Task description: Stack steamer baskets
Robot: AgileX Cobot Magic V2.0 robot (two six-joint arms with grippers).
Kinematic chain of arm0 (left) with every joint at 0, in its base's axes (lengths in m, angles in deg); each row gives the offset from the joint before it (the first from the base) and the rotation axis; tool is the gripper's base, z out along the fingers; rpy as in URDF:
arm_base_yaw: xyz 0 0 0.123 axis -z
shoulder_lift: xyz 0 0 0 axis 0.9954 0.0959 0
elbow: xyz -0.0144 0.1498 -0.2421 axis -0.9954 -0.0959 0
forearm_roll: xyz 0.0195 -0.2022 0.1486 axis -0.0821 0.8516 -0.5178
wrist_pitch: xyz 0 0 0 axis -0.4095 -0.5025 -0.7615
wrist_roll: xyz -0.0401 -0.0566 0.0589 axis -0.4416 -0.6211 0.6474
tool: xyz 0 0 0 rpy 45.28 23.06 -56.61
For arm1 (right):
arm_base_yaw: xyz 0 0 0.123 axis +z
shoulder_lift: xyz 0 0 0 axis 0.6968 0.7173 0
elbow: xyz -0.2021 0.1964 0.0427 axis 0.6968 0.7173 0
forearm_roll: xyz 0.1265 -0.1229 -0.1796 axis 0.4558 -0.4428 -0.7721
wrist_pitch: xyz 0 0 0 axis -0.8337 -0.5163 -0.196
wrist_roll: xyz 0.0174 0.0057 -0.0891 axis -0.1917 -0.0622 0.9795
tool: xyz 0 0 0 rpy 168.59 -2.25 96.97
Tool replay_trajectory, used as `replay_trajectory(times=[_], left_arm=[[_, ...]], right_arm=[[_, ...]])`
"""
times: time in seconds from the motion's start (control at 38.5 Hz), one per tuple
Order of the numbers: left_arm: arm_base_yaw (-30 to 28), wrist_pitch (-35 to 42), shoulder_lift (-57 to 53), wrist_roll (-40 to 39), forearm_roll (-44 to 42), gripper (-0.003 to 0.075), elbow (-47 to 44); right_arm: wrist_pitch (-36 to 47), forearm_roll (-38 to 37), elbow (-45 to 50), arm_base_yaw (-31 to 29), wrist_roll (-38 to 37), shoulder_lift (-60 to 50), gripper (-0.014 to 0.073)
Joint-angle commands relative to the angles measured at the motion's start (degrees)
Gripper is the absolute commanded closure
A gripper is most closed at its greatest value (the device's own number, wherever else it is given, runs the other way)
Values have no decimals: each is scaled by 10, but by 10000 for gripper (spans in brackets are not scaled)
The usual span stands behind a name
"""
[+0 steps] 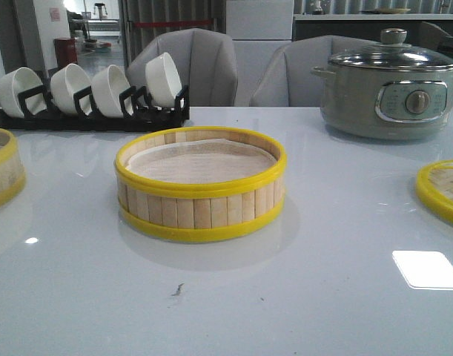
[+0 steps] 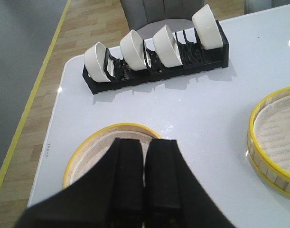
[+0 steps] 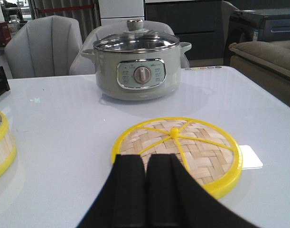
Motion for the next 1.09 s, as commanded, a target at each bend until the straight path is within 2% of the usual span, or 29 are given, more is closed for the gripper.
replay_trajectory(times=[0.0, 0.78, 0.91, 1.06], left_arm=[[4, 45, -4, -1, -5, 634, 23], [4, 61, -4, -1, -6, 634, 23], [4, 59, -4, -1, -6, 634, 23], [4, 45, -4, -1, -6, 634, 23]], right_arm=[[48, -7, -9, 1, 0, -12, 529], [53, -7, -9, 0, 0, -12, 529], [74, -7, -9, 0, 0, -12, 529], [138, -2, -10, 0, -1, -12, 529]])
